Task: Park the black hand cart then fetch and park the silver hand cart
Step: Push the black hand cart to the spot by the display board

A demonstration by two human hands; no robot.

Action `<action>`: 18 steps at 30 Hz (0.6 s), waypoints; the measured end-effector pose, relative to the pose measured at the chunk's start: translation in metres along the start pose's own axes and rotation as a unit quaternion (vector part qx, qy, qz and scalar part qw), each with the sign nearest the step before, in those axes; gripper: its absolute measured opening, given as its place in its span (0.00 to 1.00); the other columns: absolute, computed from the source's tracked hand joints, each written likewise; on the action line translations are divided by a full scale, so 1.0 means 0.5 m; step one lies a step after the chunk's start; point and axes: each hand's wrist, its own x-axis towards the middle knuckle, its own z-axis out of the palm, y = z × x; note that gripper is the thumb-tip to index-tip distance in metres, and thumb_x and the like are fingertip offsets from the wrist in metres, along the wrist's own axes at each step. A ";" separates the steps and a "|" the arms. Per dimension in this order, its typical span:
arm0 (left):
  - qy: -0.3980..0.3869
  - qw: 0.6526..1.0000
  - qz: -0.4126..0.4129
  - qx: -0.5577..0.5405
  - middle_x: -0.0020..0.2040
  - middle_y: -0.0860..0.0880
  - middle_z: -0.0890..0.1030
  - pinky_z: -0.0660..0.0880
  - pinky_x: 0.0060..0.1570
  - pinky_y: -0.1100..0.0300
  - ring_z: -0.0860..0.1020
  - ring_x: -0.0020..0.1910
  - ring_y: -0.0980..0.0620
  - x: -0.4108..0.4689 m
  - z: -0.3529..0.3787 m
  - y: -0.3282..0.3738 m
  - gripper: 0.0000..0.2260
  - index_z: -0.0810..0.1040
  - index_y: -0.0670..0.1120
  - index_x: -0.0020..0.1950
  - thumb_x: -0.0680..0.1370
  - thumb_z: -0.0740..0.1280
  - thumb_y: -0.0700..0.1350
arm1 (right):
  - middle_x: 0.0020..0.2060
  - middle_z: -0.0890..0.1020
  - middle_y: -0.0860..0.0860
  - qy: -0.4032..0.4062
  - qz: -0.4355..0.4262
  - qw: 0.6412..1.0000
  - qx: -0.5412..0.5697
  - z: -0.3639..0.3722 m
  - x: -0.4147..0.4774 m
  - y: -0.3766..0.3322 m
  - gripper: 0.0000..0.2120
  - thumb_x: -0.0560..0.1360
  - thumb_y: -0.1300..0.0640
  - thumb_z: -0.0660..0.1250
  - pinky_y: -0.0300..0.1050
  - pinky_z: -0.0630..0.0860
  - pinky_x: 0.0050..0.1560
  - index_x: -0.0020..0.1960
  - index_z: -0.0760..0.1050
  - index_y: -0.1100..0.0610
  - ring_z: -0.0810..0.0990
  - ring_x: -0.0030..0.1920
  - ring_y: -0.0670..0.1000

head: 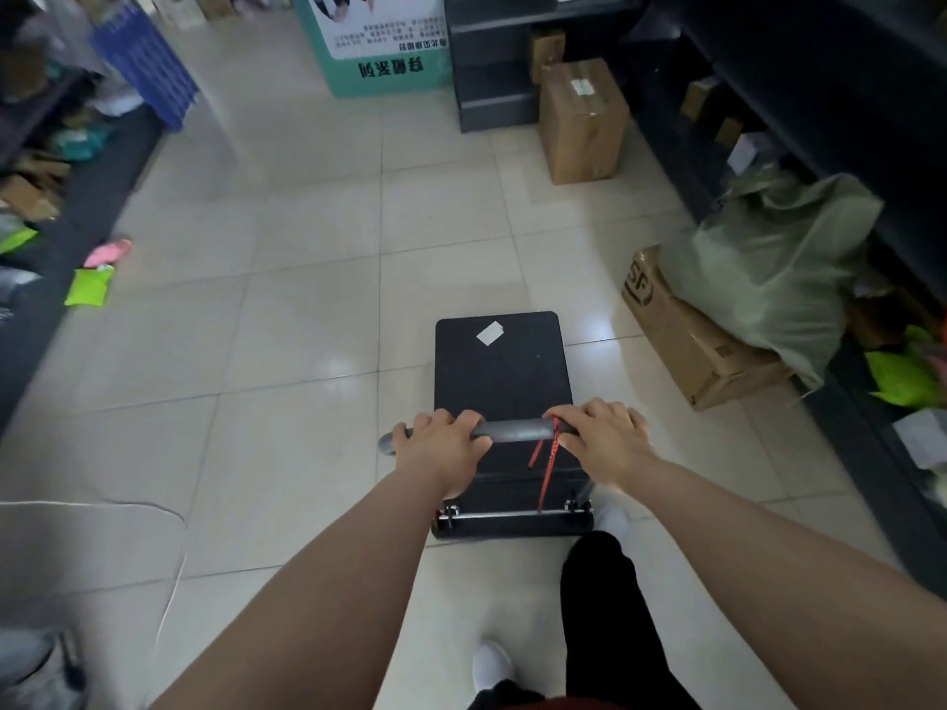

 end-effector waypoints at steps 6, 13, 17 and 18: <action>0.012 0.999 -0.027 -0.012 0.58 0.48 0.73 0.58 0.66 0.41 0.68 0.60 0.45 0.151 -0.072 0.034 0.15 0.66 0.59 0.64 0.79 0.50 0.56 | 0.55 0.71 0.46 0.004 -0.037 0.999 -0.003 -0.075 0.171 0.048 0.12 0.79 0.44 0.52 0.56 0.58 0.65 0.62 0.62 0.33 0.67 0.59 0.53; 0.024 0.996 -0.067 -0.047 0.59 0.49 0.73 0.57 0.67 0.40 0.68 0.60 0.45 0.333 -0.144 0.121 0.15 0.66 0.60 0.64 0.79 0.50 0.57 | 0.56 0.71 0.48 -0.019 -0.073 0.997 -0.022 -0.204 0.365 0.133 0.13 0.79 0.44 0.52 0.55 0.58 0.65 0.63 0.62 0.36 0.68 0.60 0.55; 0.026 0.995 -0.080 -0.054 0.60 0.48 0.72 0.57 0.66 0.40 0.68 0.61 0.44 0.427 -0.183 0.153 0.16 0.66 0.60 0.65 0.79 0.50 0.58 | 0.57 0.72 0.50 -0.026 -0.083 0.995 -0.043 -0.263 0.464 0.164 0.14 0.79 0.45 0.53 0.54 0.58 0.66 0.64 0.63 0.37 0.67 0.60 0.55; 0.023 0.995 -0.084 -0.056 0.60 0.48 0.72 0.57 0.66 0.41 0.68 0.61 0.44 0.449 -0.195 0.157 0.16 0.66 0.60 0.65 0.79 0.50 0.58 | 0.57 0.72 0.50 -0.027 -0.084 0.995 -0.045 -0.275 0.487 0.167 0.14 0.79 0.45 0.53 0.54 0.58 0.66 0.65 0.63 0.37 0.67 0.61 0.55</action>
